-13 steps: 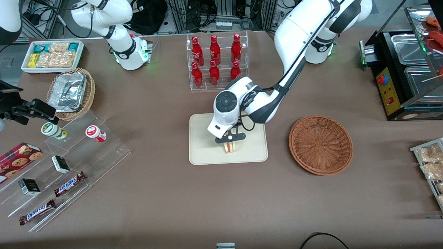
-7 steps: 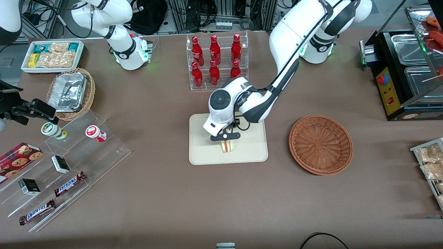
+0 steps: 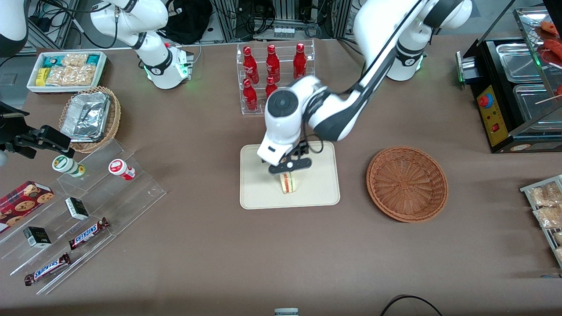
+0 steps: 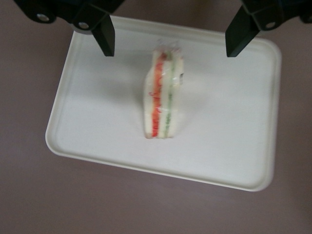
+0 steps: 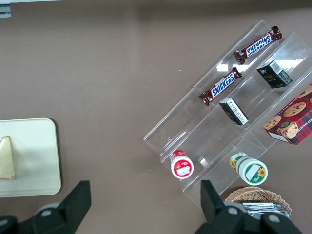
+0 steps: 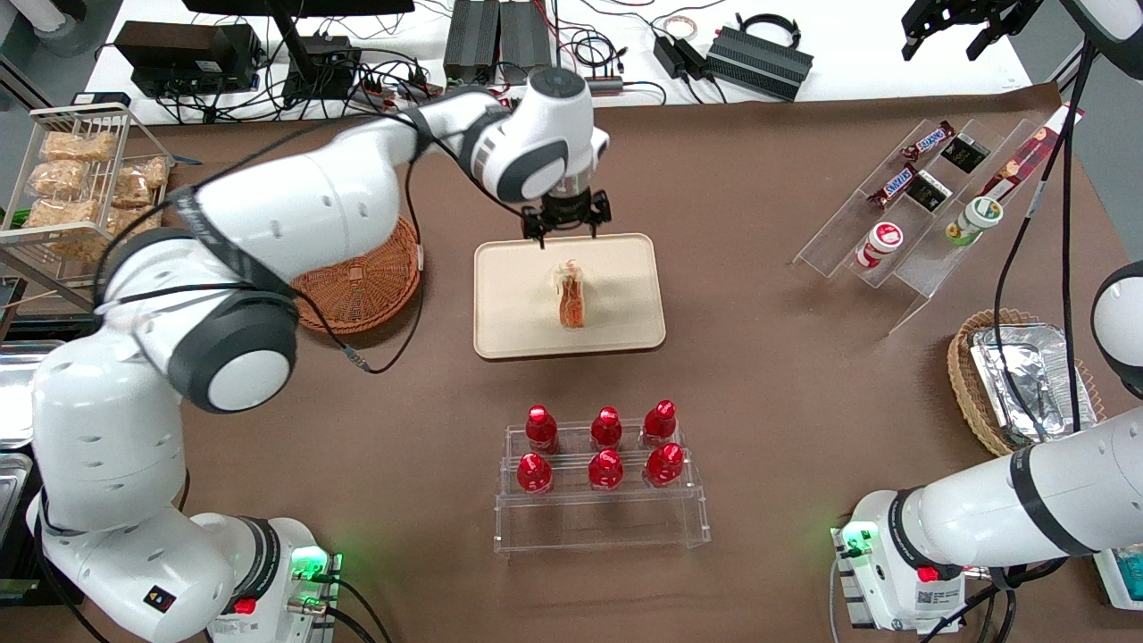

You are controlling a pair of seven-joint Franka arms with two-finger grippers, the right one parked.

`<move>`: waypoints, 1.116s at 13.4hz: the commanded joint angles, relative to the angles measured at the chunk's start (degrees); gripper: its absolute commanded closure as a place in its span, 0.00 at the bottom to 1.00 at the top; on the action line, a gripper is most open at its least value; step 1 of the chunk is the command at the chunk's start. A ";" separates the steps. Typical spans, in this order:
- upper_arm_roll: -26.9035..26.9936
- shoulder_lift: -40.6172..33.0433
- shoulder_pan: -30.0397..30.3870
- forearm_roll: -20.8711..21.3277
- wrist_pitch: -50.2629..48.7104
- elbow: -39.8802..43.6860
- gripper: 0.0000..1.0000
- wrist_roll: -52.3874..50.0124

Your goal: Place sandwich from basket to tray

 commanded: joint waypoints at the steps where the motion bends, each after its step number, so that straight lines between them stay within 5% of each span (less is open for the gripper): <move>1: 0.85 -9.06 3.29 0.56 -8.02 -2.13 0.00 -4.68; 9: 0.85 -29.19 19.20 1.00 -29.83 -7.56 0.00 14.71; 15: 0.94 -39.14 33.08 -2.24 -36.60 -12.68 0.00 42.81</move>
